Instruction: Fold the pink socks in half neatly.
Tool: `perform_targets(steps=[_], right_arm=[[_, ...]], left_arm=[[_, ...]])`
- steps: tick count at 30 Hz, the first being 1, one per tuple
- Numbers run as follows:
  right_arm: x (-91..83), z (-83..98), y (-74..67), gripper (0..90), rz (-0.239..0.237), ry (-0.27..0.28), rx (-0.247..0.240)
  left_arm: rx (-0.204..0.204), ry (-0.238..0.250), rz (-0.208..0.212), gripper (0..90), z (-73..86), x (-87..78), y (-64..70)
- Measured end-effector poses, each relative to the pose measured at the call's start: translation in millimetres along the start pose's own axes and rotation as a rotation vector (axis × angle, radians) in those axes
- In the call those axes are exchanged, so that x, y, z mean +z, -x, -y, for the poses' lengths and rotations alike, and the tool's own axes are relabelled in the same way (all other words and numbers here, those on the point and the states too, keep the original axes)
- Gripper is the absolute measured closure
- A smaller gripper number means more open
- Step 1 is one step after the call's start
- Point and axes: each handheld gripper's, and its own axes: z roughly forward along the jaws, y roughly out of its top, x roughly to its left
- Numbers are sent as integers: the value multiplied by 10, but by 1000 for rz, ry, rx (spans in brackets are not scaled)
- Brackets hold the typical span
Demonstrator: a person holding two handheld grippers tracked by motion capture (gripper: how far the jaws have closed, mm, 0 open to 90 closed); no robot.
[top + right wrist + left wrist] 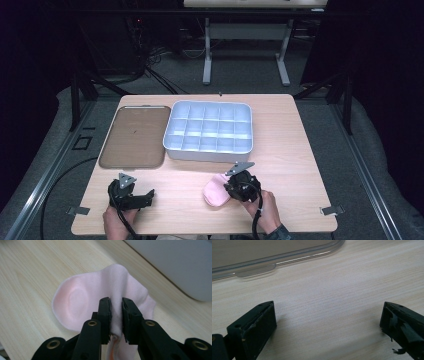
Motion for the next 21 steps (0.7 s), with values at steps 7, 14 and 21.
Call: perform_targets(steps=[7,14,21], right_arm=[[210,17,-81,650,-22,-73,4],[79,102,-7,508,-63,28,28],[-63,272,266,443,-34,58,108]], left_arm=[[0,0,0,4,0,0,0],[1,-2,0,2,-1,-1,0],[1,2,12,0,6,-17,-1]])
